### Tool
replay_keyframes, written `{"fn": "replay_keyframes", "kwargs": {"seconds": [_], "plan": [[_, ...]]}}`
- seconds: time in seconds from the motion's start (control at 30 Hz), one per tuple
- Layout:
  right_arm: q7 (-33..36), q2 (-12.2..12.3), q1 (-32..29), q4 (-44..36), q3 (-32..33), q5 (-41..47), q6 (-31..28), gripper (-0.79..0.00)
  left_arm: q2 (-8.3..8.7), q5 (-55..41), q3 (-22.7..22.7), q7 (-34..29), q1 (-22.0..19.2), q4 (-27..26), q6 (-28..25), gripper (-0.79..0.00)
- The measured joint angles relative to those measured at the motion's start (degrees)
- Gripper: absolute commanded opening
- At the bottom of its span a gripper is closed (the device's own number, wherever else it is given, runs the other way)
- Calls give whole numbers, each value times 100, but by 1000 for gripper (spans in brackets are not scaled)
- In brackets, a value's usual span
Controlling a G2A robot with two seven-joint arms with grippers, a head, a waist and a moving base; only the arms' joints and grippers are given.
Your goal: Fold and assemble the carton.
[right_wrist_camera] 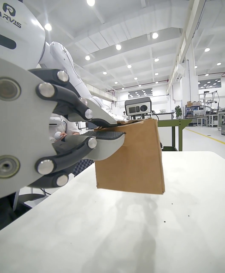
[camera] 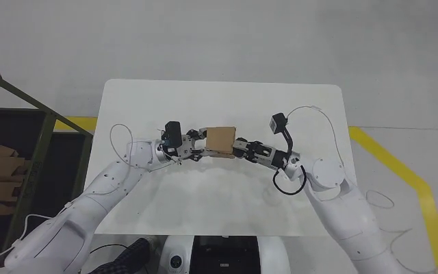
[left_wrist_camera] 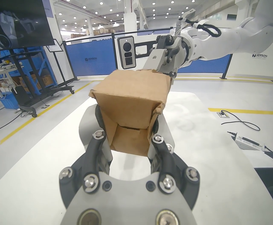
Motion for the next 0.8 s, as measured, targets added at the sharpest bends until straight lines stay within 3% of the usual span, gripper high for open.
{"fn": "replay_keyframes", "kwargs": {"seconds": [0.3, 0.8], "plan": [[-40, 39, -154, -42, 214, 103, -119, -671, -12, 18, -47, -7, 13, 38, -40, -422], [-22, 2, 42, 74, -1, 81, -69, -656, -31, 164, -42, -23, 69, -13, -75, -422]]}}
